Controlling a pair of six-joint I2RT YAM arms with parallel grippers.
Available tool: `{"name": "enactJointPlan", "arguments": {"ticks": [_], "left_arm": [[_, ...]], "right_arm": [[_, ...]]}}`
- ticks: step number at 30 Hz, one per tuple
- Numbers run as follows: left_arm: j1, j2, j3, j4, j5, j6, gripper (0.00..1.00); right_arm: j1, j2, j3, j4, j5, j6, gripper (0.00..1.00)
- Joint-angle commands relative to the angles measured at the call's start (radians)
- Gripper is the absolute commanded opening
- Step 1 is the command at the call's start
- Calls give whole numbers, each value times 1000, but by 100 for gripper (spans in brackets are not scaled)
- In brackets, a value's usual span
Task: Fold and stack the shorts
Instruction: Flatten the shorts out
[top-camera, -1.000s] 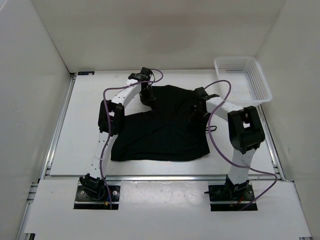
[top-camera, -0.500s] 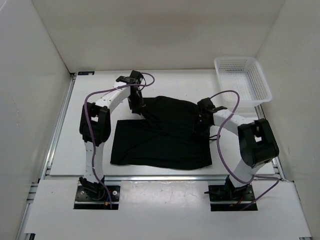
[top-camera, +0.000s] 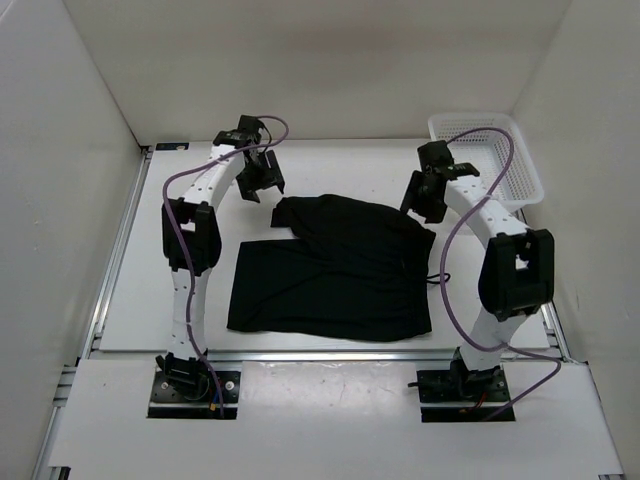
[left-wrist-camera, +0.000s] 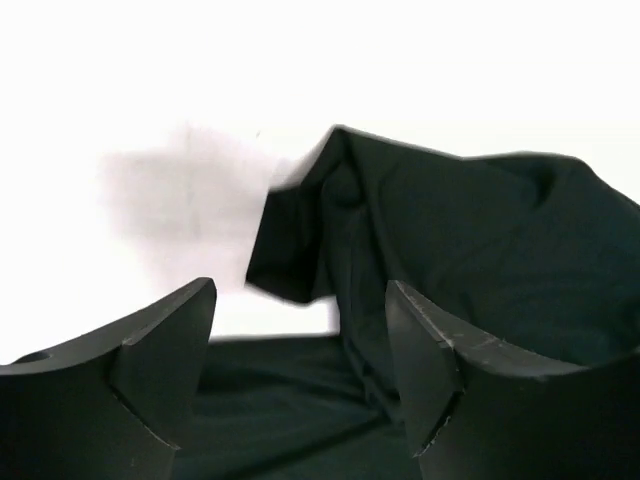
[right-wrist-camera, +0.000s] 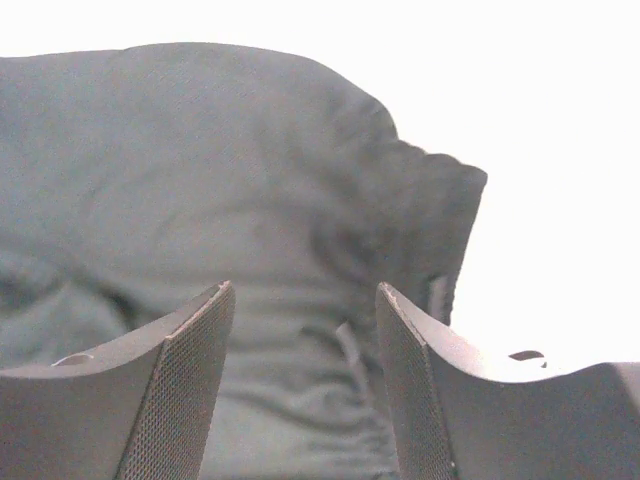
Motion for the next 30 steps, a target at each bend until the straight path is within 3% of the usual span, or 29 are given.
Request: {"name": "enactJointPlan", "arguments": {"ticks": [1,4,9,12,13,14,15,18,19,21,22,30], "left_arm": [[-1,98,101,-21,81,20,80],[-1,152,143,-21,126,20,81],[-1,230,174,-21,176,20,78],[-1,241,174,-10,189,20,54],[-1,241,174,-10,199,20,43],[-1,250,183,-10,200,20,24],[-1,250,197,-10,210,20,15],[8,260,221,-10,219,20,10],[8,260,236,-10,219,20,10],[18,225,247,-10,189,20,10],[18,206,247,-10,175,20,10],[80,-61,155,11,140,59,10]], "right_arm": [[-40,90,54,-95,104,-15,64],[-65,130,68,-105,136,-15,71],[-74,209,77,-105,147,-4,74],[-74,232,77,-105,147,6,74],[-74,242,77,-96,158,6,74],[-74,243,77,-96,167,15,72],[-74,243,77,-82,167,16,70],[-74,252,55,-59,143,16,50],[-74,241,46,-47,133,25,31],[-65,229,46,-37,133,25,14],[-65,214,46,-37,133,25,0],[-10,19,23,-5,133,25,0]]}}
